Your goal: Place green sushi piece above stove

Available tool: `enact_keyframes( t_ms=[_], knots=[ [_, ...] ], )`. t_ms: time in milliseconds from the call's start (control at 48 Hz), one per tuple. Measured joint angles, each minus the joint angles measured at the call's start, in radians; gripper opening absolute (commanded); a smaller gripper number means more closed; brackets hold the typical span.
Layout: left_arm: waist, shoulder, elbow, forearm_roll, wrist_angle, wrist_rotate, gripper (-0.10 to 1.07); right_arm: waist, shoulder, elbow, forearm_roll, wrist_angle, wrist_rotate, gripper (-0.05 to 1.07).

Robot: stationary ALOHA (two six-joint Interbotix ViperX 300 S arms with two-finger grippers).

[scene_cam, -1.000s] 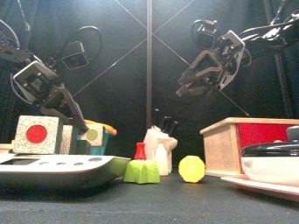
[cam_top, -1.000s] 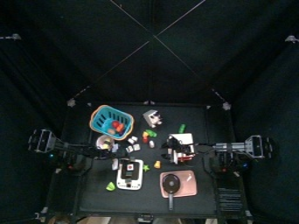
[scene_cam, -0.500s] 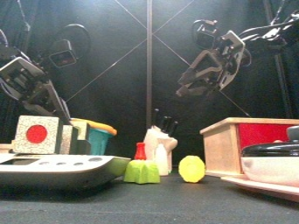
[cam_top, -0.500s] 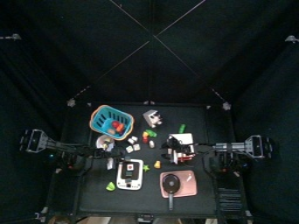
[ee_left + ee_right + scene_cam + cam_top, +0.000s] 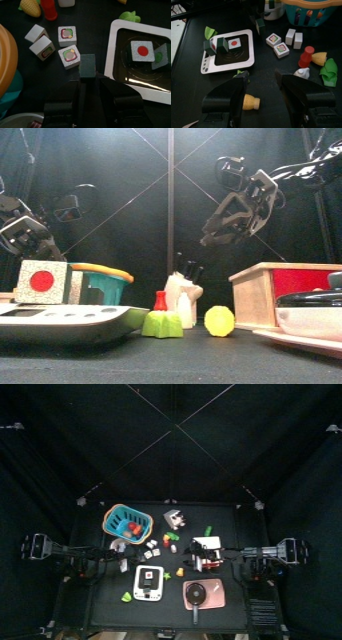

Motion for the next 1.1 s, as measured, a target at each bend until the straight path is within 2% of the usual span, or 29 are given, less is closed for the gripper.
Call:
enact_keyframes(
  t_ms=[500,667,1104],
  knots=[
    [0.072,0.032,-0.002,0.009,-0.021,-0.002,0.8,0.0,0.0,0.0,-0.012,0.002,0.0,0.83],
    [0.078,0.031,0.0,0.011,-0.025,0.0,0.84,0.0,0.0,0.0,-0.018,0.002,0.0,0.83],
    [0.077,0.031,-0.002,0.011,-0.025,0.0,0.84,0.0,0.002,0.0,-0.02,0.002,0.0,0.83]
  ],
)
